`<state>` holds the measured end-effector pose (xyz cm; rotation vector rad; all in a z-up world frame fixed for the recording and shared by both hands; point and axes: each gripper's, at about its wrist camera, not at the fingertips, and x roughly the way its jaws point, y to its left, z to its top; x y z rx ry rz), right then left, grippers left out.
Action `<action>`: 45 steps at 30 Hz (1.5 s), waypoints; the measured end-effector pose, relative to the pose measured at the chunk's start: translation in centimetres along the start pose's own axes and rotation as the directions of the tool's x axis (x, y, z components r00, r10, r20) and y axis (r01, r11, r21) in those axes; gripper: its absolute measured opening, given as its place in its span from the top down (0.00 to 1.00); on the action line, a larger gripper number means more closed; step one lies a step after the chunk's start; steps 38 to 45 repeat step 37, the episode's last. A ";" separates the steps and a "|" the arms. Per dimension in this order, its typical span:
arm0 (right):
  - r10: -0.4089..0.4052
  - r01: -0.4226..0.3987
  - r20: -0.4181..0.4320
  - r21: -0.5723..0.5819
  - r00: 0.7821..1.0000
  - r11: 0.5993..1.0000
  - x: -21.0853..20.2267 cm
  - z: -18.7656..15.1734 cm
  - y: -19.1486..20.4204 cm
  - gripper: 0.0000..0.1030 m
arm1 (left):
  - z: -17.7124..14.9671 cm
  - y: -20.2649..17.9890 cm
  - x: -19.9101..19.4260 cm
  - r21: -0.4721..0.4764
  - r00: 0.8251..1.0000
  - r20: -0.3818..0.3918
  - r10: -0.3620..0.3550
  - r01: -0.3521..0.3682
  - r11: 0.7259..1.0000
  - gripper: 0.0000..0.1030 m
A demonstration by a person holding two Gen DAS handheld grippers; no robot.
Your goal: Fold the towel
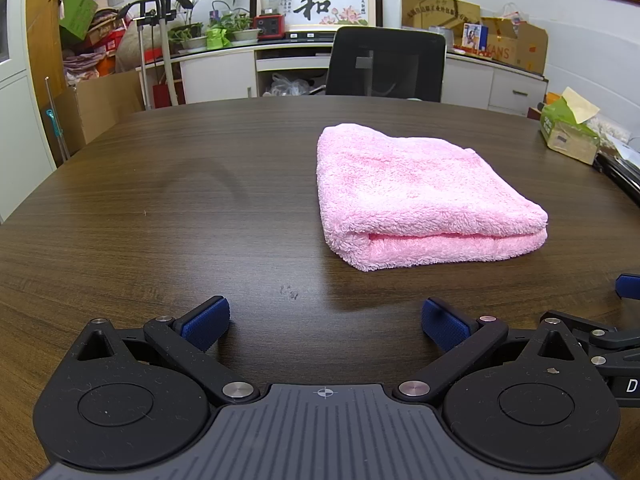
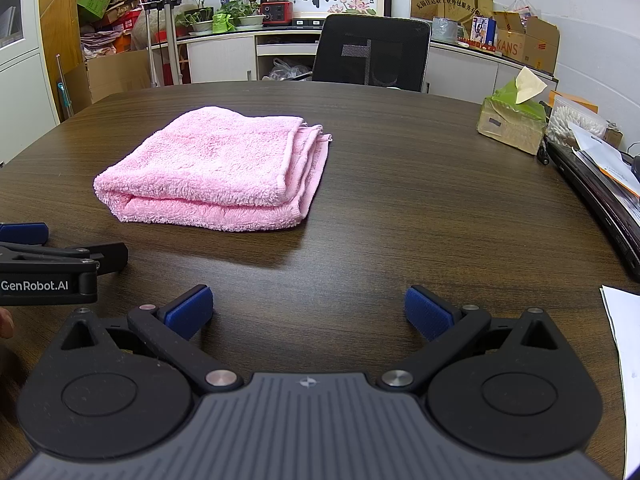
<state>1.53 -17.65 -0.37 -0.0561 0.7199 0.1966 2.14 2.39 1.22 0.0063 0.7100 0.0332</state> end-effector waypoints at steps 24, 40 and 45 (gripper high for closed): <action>0.000 0.000 0.000 0.000 1.000 1.000 0.0 0.0 0.0 0.00 | 0.1 0.2 0.0 0.003 1.000 -0.001 -0.003 0.003 1.000 0.00; 0.000 0.000 0.000 0.000 1.000 1.000 0.0 0.0 0.0 0.00 | 0.1 0.3 0.1 0.005 1.000 -0.001 -0.002 0.002 1.000 0.00; 0.000 0.000 0.000 0.000 1.000 1.000 0.0 0.0 0.0 0.00 | 0.1 0.3 0.1 0.005 1.000 -0.001 -0.002 0.002 1.000 0.00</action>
